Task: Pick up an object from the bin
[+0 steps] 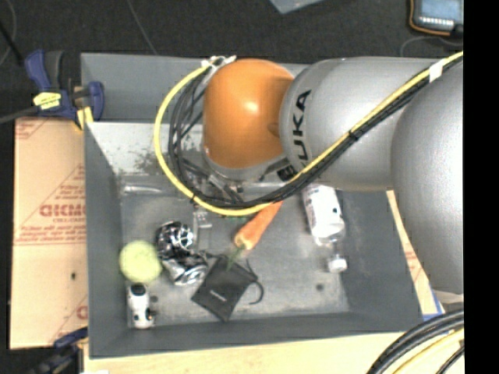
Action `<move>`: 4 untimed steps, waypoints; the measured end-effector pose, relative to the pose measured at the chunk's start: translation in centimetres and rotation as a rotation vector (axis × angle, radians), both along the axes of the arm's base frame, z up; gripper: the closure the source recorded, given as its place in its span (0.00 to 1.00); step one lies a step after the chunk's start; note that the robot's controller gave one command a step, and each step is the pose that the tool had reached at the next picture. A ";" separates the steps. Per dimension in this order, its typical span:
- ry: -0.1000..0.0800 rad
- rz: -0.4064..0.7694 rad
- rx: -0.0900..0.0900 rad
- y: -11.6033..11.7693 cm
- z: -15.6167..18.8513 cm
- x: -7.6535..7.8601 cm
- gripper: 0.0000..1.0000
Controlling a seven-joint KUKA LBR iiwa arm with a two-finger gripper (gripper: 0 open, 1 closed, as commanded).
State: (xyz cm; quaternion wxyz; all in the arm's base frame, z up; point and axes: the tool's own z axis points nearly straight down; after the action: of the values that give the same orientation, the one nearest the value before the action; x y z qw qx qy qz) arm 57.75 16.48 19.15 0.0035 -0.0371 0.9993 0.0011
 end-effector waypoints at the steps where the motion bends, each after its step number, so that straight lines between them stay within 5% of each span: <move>1: 0.000 0.016 0.001 -1.2 -6.7 -0.7 0.00; 2: -0.003 0.135 0.001 -4.5 -12.1 0.2 1.00; 3: -0.003 0.134 0.001 -4.5 -12.1 0.2 1.00; 4: 0.002 0.196 -0.002 -3.8 -8.0 0.3 1.00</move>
Offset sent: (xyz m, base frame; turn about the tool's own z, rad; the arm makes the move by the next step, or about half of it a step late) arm 0.0011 -0.0445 -0.1215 -0.1391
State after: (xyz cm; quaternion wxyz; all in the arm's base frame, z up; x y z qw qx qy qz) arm 58.10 12.69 11.16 0.0025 -0.1347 0.9909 0.0006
